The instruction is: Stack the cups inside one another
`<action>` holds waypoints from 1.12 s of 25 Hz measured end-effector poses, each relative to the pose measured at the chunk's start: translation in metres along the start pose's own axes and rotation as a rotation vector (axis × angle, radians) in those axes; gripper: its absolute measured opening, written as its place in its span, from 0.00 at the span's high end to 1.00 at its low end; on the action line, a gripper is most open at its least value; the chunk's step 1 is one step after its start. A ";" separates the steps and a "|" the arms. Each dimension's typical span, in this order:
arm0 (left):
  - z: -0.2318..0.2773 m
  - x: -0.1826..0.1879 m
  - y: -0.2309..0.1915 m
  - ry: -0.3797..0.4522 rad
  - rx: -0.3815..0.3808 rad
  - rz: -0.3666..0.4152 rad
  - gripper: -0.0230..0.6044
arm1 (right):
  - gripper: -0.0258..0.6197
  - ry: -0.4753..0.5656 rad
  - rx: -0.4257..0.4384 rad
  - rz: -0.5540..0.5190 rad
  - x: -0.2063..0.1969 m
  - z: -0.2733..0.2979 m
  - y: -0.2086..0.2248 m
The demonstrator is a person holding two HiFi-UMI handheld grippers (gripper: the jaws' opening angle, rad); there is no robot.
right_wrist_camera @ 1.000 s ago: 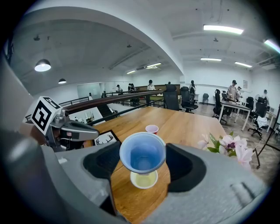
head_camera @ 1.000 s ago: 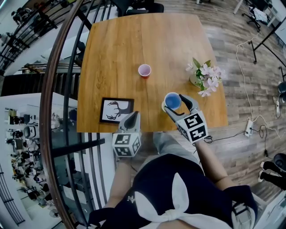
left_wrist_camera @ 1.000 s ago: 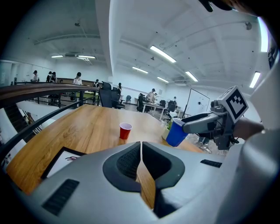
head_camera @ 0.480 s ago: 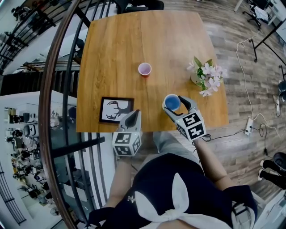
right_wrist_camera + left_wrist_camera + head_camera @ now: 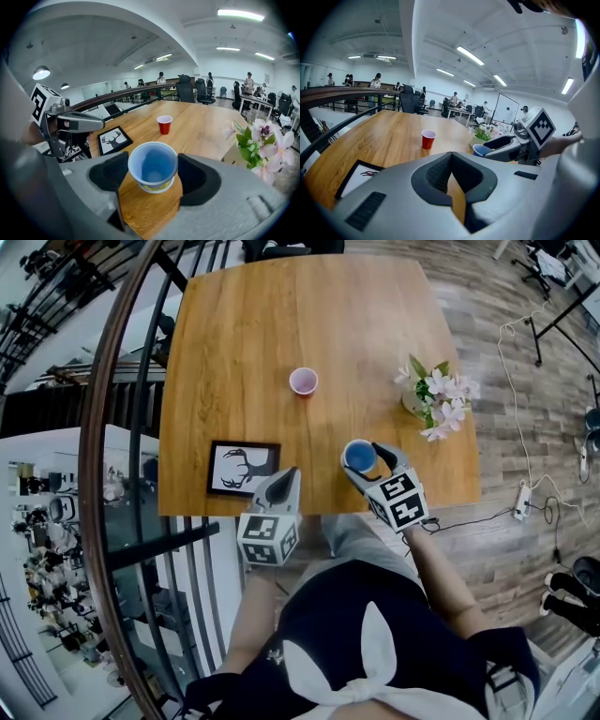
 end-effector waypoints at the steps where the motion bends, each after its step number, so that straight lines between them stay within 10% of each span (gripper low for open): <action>1: 0.001 -0.001 0.000 -0.002 0.000 -0.001 0.94 | 0.45 -0.003 0.004 0.002 -0.001 0.001 0.000; 28: -0.002 0.019 -0.014 -0.006 0.030 -0.009 0.94 | 0.45 0.008 0.000 0.002 0.030 0.009 0.010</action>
Point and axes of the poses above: the fingertips, and each gripper's own axes: z forward along the fingers, y to its right, x out of its top, the point moved 10 cm from there along -z, backward along the fingers, and after that the axes turned 6 degrees about -y, right-handed, at the moved point
